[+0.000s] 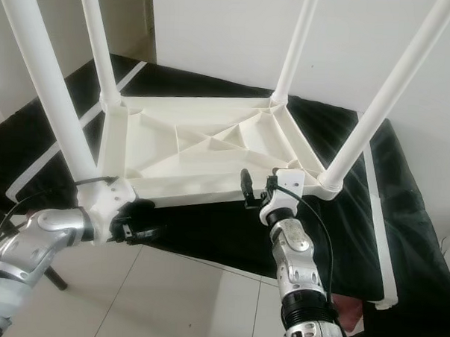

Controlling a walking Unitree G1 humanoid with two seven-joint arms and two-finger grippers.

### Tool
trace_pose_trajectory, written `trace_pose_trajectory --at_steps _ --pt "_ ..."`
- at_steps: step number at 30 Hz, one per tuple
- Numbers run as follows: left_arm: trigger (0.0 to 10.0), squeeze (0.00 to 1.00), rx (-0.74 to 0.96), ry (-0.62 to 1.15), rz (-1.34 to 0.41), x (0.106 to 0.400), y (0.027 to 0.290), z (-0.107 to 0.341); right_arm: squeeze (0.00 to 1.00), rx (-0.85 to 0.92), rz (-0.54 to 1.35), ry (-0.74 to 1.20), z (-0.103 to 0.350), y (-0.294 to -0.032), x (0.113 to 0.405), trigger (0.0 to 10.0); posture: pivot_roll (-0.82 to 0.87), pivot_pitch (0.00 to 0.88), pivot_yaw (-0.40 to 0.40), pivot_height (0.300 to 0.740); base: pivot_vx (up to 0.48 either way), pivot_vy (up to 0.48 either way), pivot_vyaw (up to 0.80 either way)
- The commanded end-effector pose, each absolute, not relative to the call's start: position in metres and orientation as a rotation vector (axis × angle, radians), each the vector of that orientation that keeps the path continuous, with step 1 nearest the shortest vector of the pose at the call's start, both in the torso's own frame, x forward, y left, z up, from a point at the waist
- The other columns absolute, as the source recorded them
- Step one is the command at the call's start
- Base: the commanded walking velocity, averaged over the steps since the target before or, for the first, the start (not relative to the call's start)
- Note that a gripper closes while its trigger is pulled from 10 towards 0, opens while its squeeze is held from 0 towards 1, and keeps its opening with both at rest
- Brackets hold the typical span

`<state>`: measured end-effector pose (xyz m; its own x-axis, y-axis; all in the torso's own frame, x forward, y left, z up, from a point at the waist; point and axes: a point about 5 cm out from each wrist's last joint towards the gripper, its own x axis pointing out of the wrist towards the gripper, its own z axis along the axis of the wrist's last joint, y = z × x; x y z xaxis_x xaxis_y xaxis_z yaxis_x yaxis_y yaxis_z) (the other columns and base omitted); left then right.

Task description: Building children table

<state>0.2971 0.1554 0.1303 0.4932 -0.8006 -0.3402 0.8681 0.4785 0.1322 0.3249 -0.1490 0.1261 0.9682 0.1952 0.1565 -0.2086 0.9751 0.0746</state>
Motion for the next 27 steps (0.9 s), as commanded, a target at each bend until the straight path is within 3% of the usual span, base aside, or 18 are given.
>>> trace_pose_trajectory --at_steps 1,6,7,11,19,22,27 --pt "10.0 0.00 0.251 0.212 -1.100 0.289 0.153 0.141 0.00 0.096 0.175 -0.148 0.122 -0.155 0.320 10.0 0.10 0.020 -0.053 0.740 0.000 0.000 0.00" --pt "10.0 0.00 0.149 0.236 -1.167 0.261 0.169 0.141 0.00 0.095 0.153 -0.142 0.117 -0.160 0.316 10.0 0.11 0.022 -0.055 0.740 0.000 0.000 0.00" --pt "10.0 0.00 0.108 0.253 -1.137 0.246 0.190 0.148 0.00 0.095 0.164 -0.137 0.117 -0.158 0.316 10.0 0.12 0.020 -0.068 0.740 0.000 0.000 0.00" --pt "10.0 0.00 0.088 0.250 -1.098 0.241 0.204 0.155 0.00 0.096 0.174 -0.134 0.117 -0.157 0.317 10.0 0.12 0.020 -0.068 0.740 0.000 0.000 0.00" --pt "10.0 0.00 0.156 0.290 -0.828 0.230 0.265 0.164 0.00 0.089 0.227 -0.120 0.119 -0.148 0.324 10.0 0.16 0.014 -0.126 0.740 0.000 0.000 0.00" --pt "10.0 0.00 0.218 0.272 -0.635 0.232 0.305 0.173 0.00 0.113 0.258 -0.115 0.118 -0.140 0.325 10.0 0.17 0.012 -0.133 0.740 0.000 0.000 0.00" --pt "10.0 0.00 0.260 0.272 -0.495 0.243 0.327 0.172 0.00 0.096 0.272 -0.105 0.115 -0.135 0.323 10.0 0.17 0.011 -0.134 0.740 0.000 0.000 0.00"
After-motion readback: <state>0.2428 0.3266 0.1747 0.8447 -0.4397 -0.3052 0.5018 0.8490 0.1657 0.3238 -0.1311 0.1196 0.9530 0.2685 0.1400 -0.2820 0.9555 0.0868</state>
